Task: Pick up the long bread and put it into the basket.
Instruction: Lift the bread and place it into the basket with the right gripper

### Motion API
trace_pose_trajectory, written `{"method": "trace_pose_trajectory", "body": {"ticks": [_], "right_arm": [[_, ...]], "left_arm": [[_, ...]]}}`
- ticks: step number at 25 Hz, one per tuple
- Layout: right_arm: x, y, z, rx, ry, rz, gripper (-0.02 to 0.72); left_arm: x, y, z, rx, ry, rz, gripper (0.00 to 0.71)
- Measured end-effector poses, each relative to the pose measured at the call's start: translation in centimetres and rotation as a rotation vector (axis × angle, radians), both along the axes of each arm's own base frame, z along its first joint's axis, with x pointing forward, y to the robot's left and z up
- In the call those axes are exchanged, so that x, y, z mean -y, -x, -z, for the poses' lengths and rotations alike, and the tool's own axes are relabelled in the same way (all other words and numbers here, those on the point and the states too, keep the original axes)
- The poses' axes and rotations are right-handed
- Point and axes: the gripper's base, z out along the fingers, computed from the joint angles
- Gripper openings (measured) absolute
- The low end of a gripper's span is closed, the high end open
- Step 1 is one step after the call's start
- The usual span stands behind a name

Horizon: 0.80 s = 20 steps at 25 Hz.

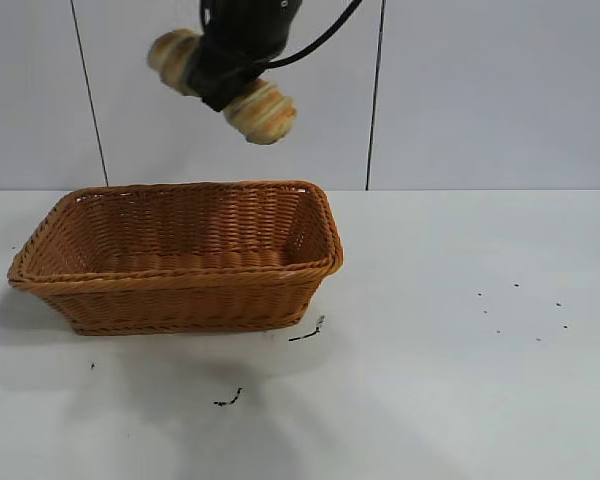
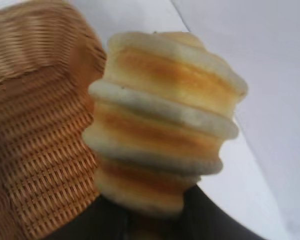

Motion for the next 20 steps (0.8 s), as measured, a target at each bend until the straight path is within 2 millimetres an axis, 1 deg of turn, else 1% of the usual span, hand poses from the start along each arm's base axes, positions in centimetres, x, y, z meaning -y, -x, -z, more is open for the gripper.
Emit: {"method": "trace_pose_trajectory", "body": {"ticks": [4, 6, 7, 8, 9, 11, 13, 14, 16, 20], "right_arm": [[-0.3, -0.5, 3.4, -0.035, 0.027, -0.006, 0.12], [-0.5, -0.6, 4.4, -0.058, 0.028, -0.004, 0.122], [-0.5, -0.5, 4.8, -0.069, 0.023, -0.002, 0.139], [-0.6, -0.5, 4.8, -0.079, 0.014, 0.006, 0.176], [-0.6, -0.5, 4.8, -0.088, 0.003, 0.013, 0.235], [-0.7, -0.4, 4.8, -0.098, -0.016, 0.03, 0.396], [-0.8, -0.4, 4.7, -0.106, -0.029, 0.048, 0.574], [-0.8, -0.4, 4.7, -0.109, -0.032, 0.053, 0.623], [-0.8, -0.4, 4.6, -0.11, -0.036, 0.059, 0.667], [-0.7, -0.4, 4.2, -0.116, -0.048, 0.076, 0.689]], "left_arm": [[0.0, 0.0, 0.0, 0.0, 0.0, 0.0, 0.692], [0.0, 0.0, 0.0, 0.0, 0.0, 0.0, 0.692], [0.0, 0.0, 0.0, 0.0, 0.0, 0.0, 0.692], [0.0, 0.0, 0.0, 0.0, 0.0, 0.0, 0.692], [0.0, 0.0, 0.0, 0.0, 0.0, 0.0, 0.692], [0.0, 0.0, 0.0, 0.0, 0.0, 0.0, 0.692], [0.0, 0.0, 0.0, 0.0, 0.0, 0.0, 0.692], [0.0, 0.0, 0.0, 0.0, 0.0, 0.0, 0.692], [0.0, 0.0, 0.0, 0.0, 0.0, 0.0, 0.692], [0.0, 0.0, 0.0, 0.0, 0.0, 0.0, 0.692]]}}
